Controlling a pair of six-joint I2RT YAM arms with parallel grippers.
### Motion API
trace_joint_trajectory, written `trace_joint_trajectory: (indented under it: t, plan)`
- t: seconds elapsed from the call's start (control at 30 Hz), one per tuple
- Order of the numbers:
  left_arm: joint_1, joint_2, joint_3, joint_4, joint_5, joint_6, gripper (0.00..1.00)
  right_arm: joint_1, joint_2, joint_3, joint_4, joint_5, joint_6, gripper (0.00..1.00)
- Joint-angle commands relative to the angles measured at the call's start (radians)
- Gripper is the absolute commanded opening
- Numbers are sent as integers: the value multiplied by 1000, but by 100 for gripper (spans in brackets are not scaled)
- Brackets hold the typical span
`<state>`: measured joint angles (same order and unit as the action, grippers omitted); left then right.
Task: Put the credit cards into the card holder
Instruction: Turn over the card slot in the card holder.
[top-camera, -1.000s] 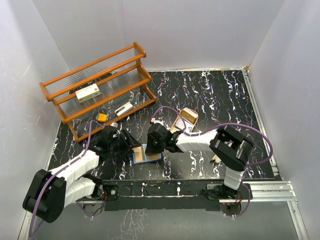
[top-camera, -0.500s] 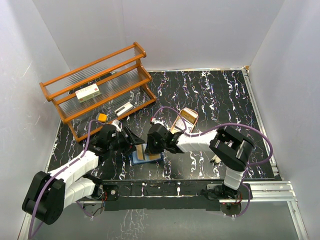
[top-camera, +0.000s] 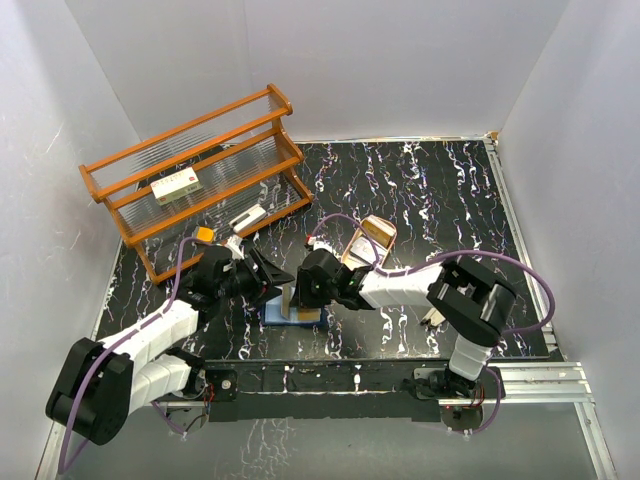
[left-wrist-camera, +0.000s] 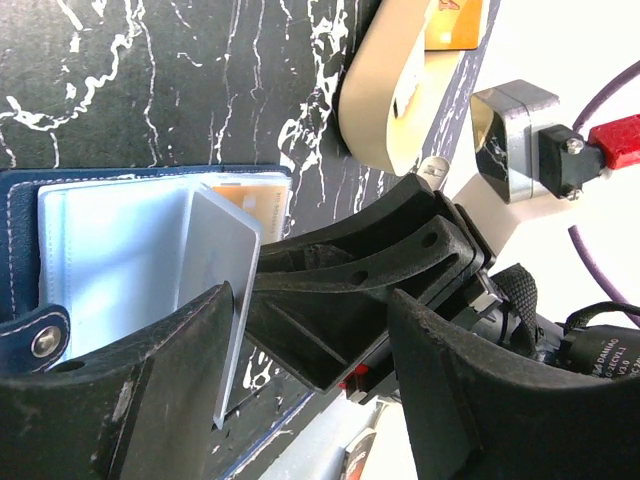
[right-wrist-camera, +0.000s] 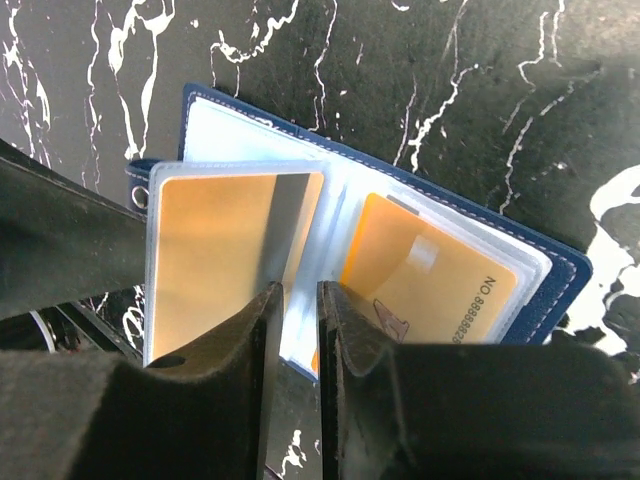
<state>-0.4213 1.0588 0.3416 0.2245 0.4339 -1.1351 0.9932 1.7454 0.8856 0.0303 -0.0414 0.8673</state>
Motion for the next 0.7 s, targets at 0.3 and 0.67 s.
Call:
trace_joint_trajectory:
  t: [0.3,0.67]
  plan:
    - [3,29,-8,99,76,-45,61,5,-82,-23,-85,74,-64,22]
    - [-22,65,-41,197,85,-102,62,5,-81,-18,-94,91,-85,27]
